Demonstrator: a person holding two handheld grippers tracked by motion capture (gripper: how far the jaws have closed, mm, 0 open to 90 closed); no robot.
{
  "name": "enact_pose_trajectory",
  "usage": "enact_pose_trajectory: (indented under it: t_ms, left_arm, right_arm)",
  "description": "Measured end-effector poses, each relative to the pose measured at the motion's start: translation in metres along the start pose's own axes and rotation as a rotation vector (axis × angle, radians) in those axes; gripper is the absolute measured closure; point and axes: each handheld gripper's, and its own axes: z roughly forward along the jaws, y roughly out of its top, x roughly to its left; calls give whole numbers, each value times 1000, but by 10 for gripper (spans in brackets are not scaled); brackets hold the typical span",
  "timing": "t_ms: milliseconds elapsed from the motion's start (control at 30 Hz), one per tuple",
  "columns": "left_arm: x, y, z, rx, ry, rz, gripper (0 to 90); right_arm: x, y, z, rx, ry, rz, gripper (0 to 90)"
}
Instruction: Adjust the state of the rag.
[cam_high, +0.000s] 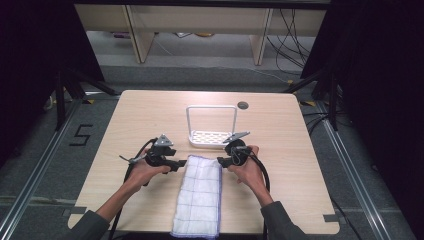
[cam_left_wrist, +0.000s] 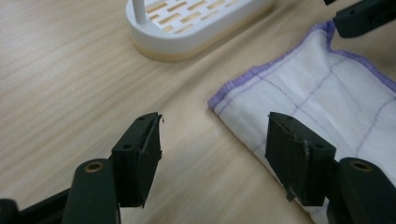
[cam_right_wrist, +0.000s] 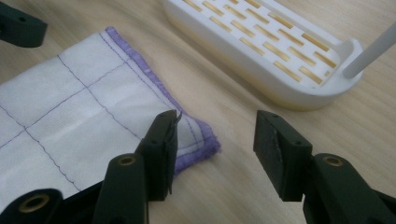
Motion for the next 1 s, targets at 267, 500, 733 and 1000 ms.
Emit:
enact_pose_trajectory:
  t_ms: [267, 500, 733, 1000]
  left_arm:
    - [-1, 14, 17, -12, -24, -41, 364]
    - [-5, 12, 31, 36, -32, 9, 403]
    - [-9, 9, 34, 44, -30, 56, 480]
    - [-16, 8, 33, 48, -43, 102, 656]
  right_arm:
    - [0, 1, 2, 0, -8, 8, 509]
    - [1, 1, 6, 10, -10, -10, 511]
    - [1, -3, 15, 57, -60, -48, 512]
    - [-1, -1, 13, 43, -48, -60, 512]
